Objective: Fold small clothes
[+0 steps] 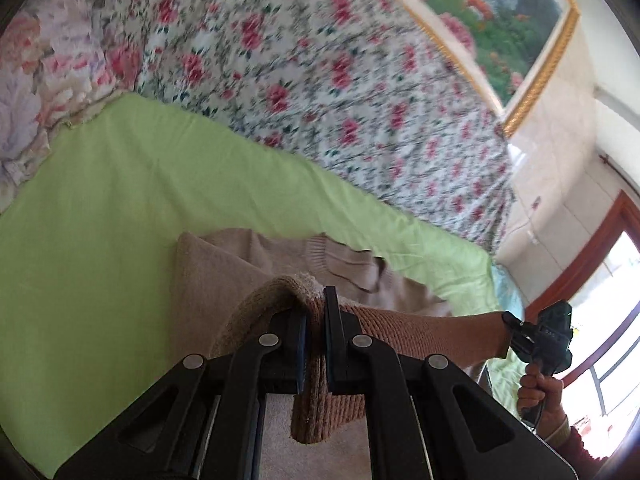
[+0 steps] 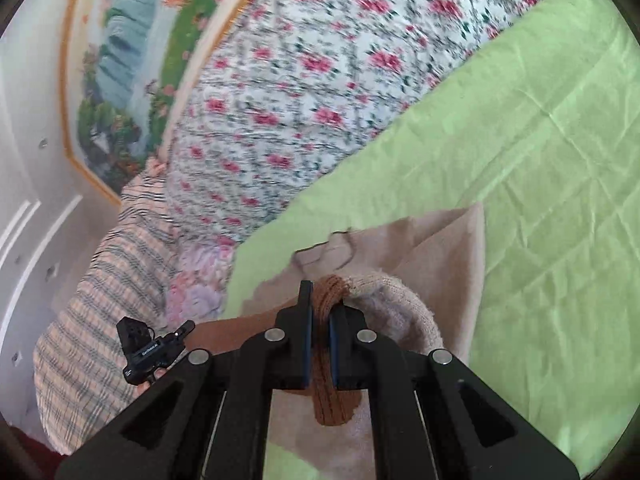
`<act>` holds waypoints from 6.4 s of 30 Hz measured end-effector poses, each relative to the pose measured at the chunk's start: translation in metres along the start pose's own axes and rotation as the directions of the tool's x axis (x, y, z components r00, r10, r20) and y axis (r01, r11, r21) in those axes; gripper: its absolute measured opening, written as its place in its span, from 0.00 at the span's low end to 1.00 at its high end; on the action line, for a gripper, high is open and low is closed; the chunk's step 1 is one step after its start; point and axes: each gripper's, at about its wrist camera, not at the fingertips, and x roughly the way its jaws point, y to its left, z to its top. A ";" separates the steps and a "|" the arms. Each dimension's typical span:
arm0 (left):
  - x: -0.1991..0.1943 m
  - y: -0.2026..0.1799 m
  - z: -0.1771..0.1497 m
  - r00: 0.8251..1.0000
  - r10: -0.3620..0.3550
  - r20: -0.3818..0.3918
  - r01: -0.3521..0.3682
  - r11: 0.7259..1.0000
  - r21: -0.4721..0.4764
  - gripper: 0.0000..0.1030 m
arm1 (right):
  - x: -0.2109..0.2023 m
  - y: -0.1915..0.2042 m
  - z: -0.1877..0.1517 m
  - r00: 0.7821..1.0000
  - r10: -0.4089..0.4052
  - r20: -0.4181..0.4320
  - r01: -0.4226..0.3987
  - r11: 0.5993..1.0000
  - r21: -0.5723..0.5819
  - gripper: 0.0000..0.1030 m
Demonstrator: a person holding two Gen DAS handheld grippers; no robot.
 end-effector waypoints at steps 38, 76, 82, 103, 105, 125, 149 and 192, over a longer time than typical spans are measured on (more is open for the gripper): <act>0.110 0.032 0.020 0.969 0.178 -0.172 -0.177 0.984 0.023 0.21 | 0.075 0.000 0.013 0.905 -0.426 -0.017 0.413 0.885 -0.215 0.33; -0.018 0.015 -0.159 0.988 0.105 -0.113 -0.139 0.927 -0.349 0.72 | 0.005 0.051 -0.150 0.954 -0.271 -0.127 0.249 0.955 -0.163 0.45; 0.003 0.028 -0.128 0.983 0.175 -0.053 -0.182 0.909 -0.376 0.63 | 0.016 0.041 -0.131 0.956 -0.268 -0.121 0.249 0.956 -0.152 0.45; 0.064 -0.159 -0.120 0.996 0.043 -0.074 -0.035 0.994 0.101 0.06 | 0.070 0.025 -0.046 0.959 0.031 -0.281 -0.041 0.999 -0.030 0.72; 0.078 -0.160 -0.130 0.989 0.041 -0.139 -0.031 0.996 0.080 0.06 | 0.087 0.025 -0.044 0.945 0.108 -0.308 -0.107 0.994 0.019 0.72; 0.112 -0.254 -0.140 0.986 -0.007 -0.165 0.050 0.965 0.256 0.06 | 0.084 0.051 0.024 0.976 -0.074 -0.205 0.022 0.969 -0.247 0.16; 0.100 -0.257 -0.169 0.944 -0.031 -0.327 0.129 0.951 0.282 0.64 | 0.020 -0.037 -0.001 0.901 -0.412 -0.137 0.362 0.888 -0.285 0.63; 0.011 -0.010 -0.128 0.935 -0.006 -0.354 -0.026 0.996 -0.084 0.58 | 0.161 0.067 -0.130 0.904 0.015 -0.427 -0.085 0.986 -0.144 0.36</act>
